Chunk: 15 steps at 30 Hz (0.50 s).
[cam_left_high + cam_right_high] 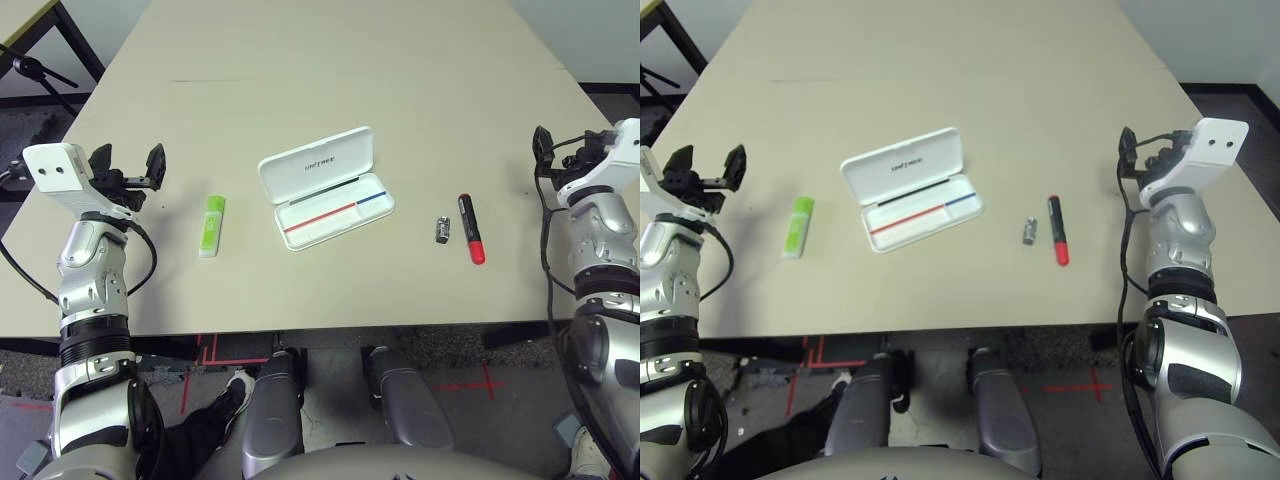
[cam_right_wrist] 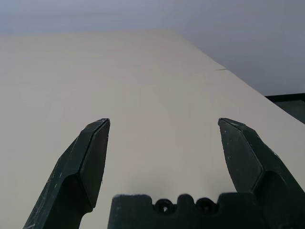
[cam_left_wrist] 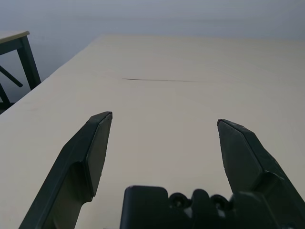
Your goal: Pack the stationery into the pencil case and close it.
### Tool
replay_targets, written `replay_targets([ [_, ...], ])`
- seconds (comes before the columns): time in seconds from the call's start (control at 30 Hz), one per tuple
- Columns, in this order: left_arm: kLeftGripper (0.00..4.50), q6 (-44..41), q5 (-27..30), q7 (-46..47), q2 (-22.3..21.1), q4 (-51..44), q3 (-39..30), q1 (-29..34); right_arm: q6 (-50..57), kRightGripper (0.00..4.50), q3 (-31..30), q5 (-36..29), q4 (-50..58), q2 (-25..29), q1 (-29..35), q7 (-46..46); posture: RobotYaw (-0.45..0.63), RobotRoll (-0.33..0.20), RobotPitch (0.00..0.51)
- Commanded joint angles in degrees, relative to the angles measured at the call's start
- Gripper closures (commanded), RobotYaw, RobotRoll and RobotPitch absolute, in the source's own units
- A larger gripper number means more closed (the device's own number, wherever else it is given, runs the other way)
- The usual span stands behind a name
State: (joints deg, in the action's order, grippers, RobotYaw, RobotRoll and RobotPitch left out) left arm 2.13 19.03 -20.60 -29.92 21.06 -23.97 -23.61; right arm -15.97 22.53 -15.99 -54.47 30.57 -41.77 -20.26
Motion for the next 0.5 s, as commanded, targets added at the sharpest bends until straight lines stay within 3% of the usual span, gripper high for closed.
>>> replay_targets([
  [0.03, 0.05, 0.34, 0.41, -0.22, 0.29, 0.17, -0.47, 0.96, -0.21, 0.0, -0.16, 0.27, -1.35, -0.36, -0.58, 0.34, -0.04, 0.0, 0.171],
  [0.5, 0.05, -0.9, 0.3, -1.03, 1.17, -0.43, 1.2, 0.14, 0.27, 0.0, -0.76, 0.77, -2.53, -0.17, -2.69, -0.9, -0.06, 0.0, 0.196],
])
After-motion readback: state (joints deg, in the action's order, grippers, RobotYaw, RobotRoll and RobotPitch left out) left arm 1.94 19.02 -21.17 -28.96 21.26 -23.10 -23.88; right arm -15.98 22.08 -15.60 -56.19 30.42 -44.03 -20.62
